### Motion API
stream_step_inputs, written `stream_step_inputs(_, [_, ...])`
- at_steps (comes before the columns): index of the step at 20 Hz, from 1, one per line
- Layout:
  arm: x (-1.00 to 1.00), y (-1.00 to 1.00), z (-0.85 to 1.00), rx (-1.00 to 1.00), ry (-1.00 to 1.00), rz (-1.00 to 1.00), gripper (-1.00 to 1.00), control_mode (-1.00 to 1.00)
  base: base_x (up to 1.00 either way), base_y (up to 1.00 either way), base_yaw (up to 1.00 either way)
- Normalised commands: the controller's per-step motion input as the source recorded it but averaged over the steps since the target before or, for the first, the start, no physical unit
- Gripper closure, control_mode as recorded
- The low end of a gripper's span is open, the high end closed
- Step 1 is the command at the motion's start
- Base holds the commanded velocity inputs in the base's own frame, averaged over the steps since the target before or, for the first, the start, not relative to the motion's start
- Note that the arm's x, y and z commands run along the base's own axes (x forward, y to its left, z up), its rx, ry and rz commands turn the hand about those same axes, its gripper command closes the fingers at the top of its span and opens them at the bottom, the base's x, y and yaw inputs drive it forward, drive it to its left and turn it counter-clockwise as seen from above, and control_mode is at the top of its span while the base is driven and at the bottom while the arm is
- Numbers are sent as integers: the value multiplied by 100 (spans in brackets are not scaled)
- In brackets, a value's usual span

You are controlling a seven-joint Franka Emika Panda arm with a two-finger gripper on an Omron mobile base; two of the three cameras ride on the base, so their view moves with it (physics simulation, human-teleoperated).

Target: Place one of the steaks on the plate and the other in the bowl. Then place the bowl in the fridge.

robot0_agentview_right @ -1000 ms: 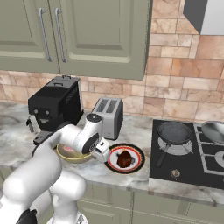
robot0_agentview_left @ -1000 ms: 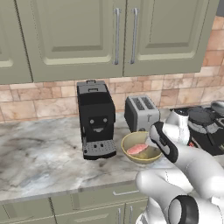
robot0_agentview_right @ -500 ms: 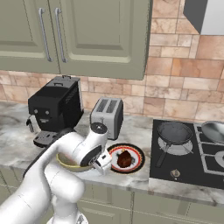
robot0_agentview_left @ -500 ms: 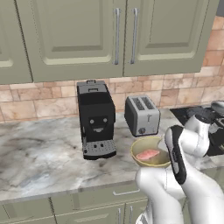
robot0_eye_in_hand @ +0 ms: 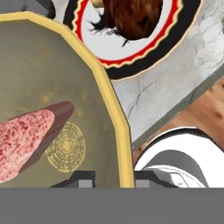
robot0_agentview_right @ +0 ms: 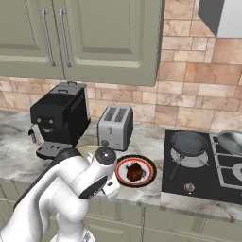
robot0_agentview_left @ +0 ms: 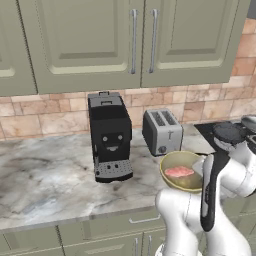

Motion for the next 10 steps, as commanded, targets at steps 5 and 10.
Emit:
stream_step_inputs(5, [-23, 0, 62, 4, -2, -9, 100, -100, 0, 0, 0])
stream_step_inputs(10, [-29, 1, 67, 0, -5, -7, 100, -100, 0, 0, 0])
